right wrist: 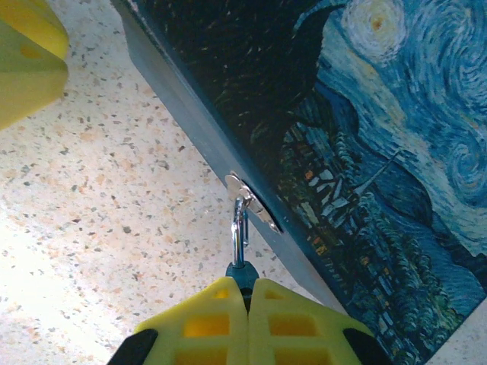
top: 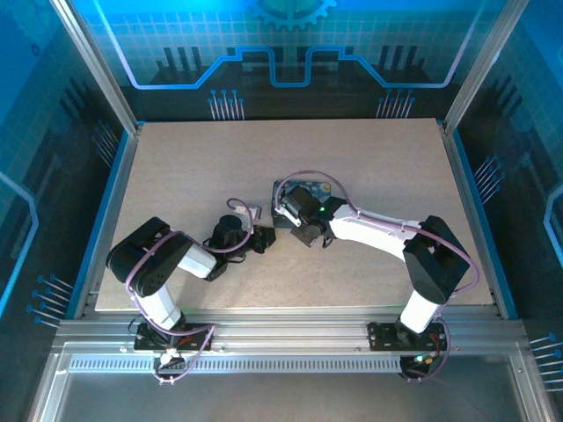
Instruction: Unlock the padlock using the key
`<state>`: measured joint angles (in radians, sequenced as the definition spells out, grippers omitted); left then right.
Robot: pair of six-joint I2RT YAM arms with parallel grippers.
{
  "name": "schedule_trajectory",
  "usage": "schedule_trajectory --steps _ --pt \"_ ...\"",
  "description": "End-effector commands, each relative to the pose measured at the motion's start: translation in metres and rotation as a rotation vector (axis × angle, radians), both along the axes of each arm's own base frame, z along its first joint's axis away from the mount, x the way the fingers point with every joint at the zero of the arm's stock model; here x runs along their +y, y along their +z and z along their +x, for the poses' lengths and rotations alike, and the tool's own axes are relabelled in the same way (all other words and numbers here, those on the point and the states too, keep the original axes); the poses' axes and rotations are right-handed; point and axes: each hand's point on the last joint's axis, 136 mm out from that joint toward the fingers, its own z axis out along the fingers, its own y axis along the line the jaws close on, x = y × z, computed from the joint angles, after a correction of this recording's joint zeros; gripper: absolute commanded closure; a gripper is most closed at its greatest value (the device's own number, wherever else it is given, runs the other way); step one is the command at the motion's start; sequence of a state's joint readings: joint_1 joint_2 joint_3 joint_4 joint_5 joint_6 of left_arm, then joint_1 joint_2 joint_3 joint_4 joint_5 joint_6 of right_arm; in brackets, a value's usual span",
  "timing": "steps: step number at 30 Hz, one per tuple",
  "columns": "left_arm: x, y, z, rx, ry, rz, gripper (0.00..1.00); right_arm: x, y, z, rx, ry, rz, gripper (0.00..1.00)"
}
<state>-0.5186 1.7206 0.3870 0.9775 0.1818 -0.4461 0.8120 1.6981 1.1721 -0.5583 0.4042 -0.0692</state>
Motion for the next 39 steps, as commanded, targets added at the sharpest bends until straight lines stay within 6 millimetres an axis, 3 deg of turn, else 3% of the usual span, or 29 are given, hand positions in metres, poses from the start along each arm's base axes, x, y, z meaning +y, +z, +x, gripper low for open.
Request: schedule_trajectory --steps 1,15,39 --pt "-0.001 0.005 0.002 -0.018 -0.013 -0.014 0.78 -0.005 0.017 0.009 -0.053 -0.012 -0.015 1.0" --pt "-0.002 0.002 0.001 -0.014 -0.018 -0.014 0.78 0.022 0.027 0.01 -0.198 0.151 -0.067 1.0" --pt "0.005 -0.003 0.005 0.013 0.007 -0.035 0.77 0.055 0.018 0.013 -0.37 0.311 -0.047 1.0"
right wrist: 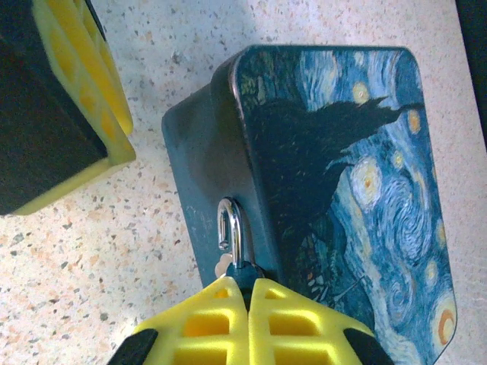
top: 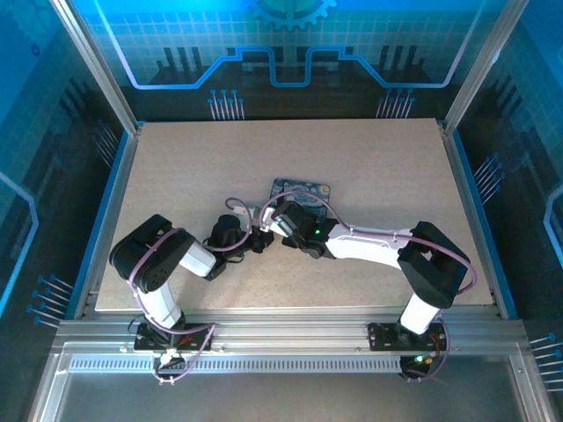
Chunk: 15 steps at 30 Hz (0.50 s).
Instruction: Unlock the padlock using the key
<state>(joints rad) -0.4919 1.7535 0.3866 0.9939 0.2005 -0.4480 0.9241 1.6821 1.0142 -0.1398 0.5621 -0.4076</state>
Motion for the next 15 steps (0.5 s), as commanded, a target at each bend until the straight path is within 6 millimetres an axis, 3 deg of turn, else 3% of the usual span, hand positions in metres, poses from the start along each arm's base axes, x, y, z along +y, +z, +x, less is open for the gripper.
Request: schedule_trajectory --steps 1,10,15 --pt "0.0 0.005 0.002 -0.009 0.0 -0.033 0.77 0.012 0.01 0.002 -0.039 0.019 0.048 1.0" --pt "0.016 0.02 -0.008 -0.024 0.022 0.022 0.71 0.017 0.048 -0.007 0.011 -0.05 0.236 1.0" --pt "0.039 0.04 -0.02 -0.026 0.077 0.12 0.64 0.011 0.073 -0.02 0.082 -0.166 0.419 1.0"
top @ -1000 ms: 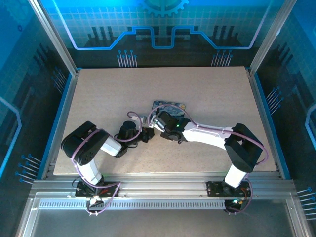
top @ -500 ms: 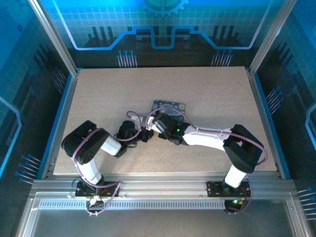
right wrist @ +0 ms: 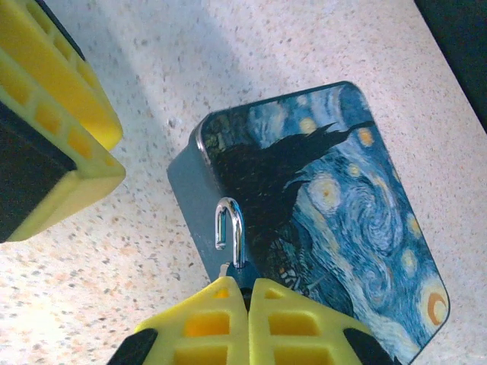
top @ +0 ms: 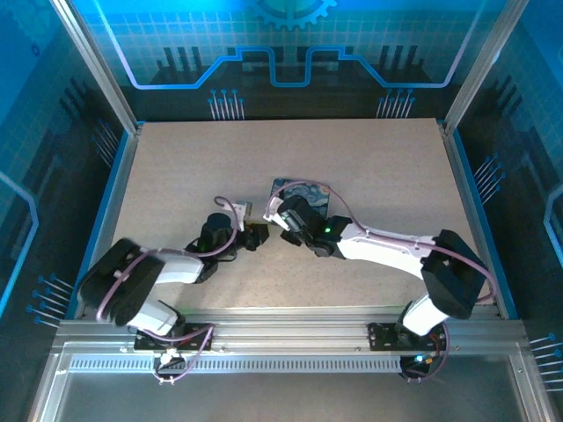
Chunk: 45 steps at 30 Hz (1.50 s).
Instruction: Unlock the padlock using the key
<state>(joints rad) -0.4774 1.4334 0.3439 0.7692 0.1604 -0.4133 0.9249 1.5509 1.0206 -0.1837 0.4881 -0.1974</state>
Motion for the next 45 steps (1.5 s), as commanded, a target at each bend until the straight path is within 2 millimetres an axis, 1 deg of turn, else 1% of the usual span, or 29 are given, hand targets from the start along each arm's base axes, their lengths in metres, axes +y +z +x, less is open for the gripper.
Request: schedule_trajectory --steps 1,4,6,7,8,10,11,14,17,19,22,24,27,30,33,34,36,37,40,43,45 --pt "0.026 -0.005 -0.012 0.049 0.061 0.126 0.62 0.006 0.032 -0.013 0.072 -0.085 0.202 1.0" --pt "0.043 0.013 -0.024 0.041 0.1 0.186 0.54 0.004 0.04 -0.025 0.157 -0.151 0.327 1.0" --pt "0.059 0.03 -0.034 0.027 0.141 0.219 0.48 0.013 0.039 -0.039 0.268 -0.167 0.443 1.0" --pt "0.065 0.037 -0.038 0.017 0.159 0.229 0.45 0.021 0.037 -0.045 0.324 -0.164 0.497 1.0" --pt "0.072 0.049 -0.043 -0.006 0.182 0.23 0.43 0.029 0.035 -0.052 0.384 -0.162 0.556 1.0" --pt "0.088 0.063 -0.056 -0.023 0.223 0.245 0.38 0.048 0.028 -0.064 0.489 -0.152 0.656 1.0" --pt "0.096 0.072 -0.062 -0.037 0.244 0.25 0.36 0.058 0.025 -0.068 0.524 -0.154 0.689 1.0" --pt "0.115 0.088 -0.082 -0.054 0.285 0.269 0.33 0.087 0.011 -0.077 0.613 -0.173 0.723 1.0" --pt "0.129 0.09 -0.097 -0.031 0.321 0.288 0.31 0.114 -0.014 -0.083 0.742 -0.224 0.76 1.0" --pt "0.125 0.086 -0.1 -0.016 0.308 0.251 0.31 0.13 -0.032 -0.083 0.837 -0.265 0.801 1.0" --pt "0.128 0.078 -0.102 0.015 0.327 0.25 0.3 0.146 -0.054 -0.081 0.916 -0.317 0.84 1.0" --pt "0.128 0.078 -0.102 0.015 0.323 0.251 0.29 0.152 -0.062 -0.076 0.924 -0.348 0.857 1.0" --pt "0.128 0.079 -0.101 0.012 0.325 0.259 0.29 0.149 -0.077 -0.063 0.884 -0.425 0.854 1.0" --pt "0.127 0.078 -0.101 0.018 0.321 0.262 0.28 0.135 -0.093 -0.054 0.839 -0.506 0.828 0.98" --pt "0.127 0.078 -0.101 0.018 0.318 0.264 0.28 0.12 -0.106 -0.051 0.813 -0.563 0.797 0.89" --pt "0.127 0.079 -0.1 0.017 0.319 0.262 0.28 0.117 -0.107 -0.051 0.804 -0.574 0.791 0.85" --pt "0.127 0.078 -0.1 0.015 0.316 0.265 0.28 0.108 -0.108 -0.053 0.783 -0.59 0.78 0.74" --pt "0.127 0.078 -0.1 0.016 0.316 0.266 0.27 0.105 -0.106 -0.053 0.773 -0.593 0.78 0.67" --pt "0.126 0.079 -0.099 0.013 0.314 0.269 0.27 0.099 -0.091 -0.054 0.729 -0.577 0.778 0.52" --pt "0.126 0.08 -0.098 0.008 0.314 0.271 0.26 0.09 -0.069 -0.055 0.661 -0.547 0.755 0.45" --pt "0.125 0.08 -0.096 0.003 0.315 0.271 0.25 0.081 -0.049 -0.053 0.597 -0.528 0.743 0.41"
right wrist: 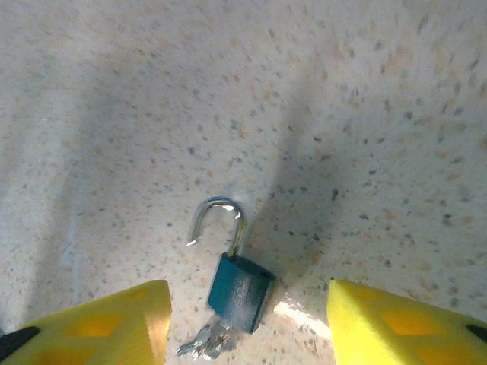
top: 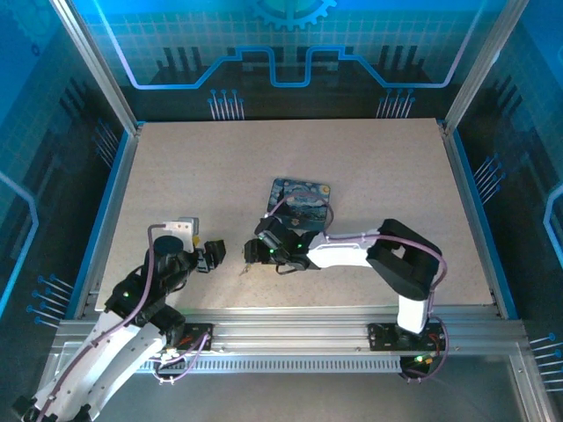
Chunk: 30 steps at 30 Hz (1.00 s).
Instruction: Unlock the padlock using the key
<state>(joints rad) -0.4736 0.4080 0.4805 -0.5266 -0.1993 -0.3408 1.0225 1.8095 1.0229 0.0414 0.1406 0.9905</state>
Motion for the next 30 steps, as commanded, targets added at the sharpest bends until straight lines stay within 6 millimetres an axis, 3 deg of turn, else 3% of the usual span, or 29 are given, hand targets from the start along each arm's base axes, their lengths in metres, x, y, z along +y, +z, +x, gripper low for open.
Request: schedule_trajectory --steps 1,5,6,7,9,16,20,24,27,30 --pt "0.003 0.003 0.005 -0.015 0.022 0.013 0.24 -0.023 0.043 0.004 -0.142 -0.012 -0.067 0.4" --pt "0.002 0.014 0.017 -0.043 0.022 0.045 0.18 -0.065 0.09 0.015 -0.3 -0.044 -0.182 0.29" --pt "0.002 0.02 0.022 -0.055 0.025 0.058 0.14 -0.079 0.104 0.019 -0.342 -0.057 -0.226 0.04" --pt "0.001 0.027 0.029 -0.064 0.027 0.073 0.09 -0.096 0.114 0.024 -0.377 -0.08 -0.283 0.0" --pt "-0.002 0.04 0.044 -0.075 0.023 0.1 0.02 -0.13 0.133 0.036 -0.433 -0.131 -0.373 0.0" --pt "-0.002 0.072 0.118 -0.107 0.008 0.118 0.01 -0.263 0.184 0.079 -0.595 -0.369 -0.541 0.0" --pt "0.023 0.07 0.159 -0.222 0.065 0.03 0.01 -0.32 0.176 0.091 -0.741 -0.421 -0.569 0.0" --pt "0.05 0.042 0.181 -0.273 0.116 0.141 0.01 -0.376 0.138 0.089 -0.754 -0.521 -0.513 0.0" --pt "0.066 0.016 0.178 -0.324 0.169 0.232 0.01 -0.392 0.109 0.086 -0.708 -0.531 -0.532 0.0" --pt "0.07 -0.013 0.169 -0.3 0.173 0.268 0.01 -0.391 0.1 0.09 -0.784 -0.553 -0.49 0.0"
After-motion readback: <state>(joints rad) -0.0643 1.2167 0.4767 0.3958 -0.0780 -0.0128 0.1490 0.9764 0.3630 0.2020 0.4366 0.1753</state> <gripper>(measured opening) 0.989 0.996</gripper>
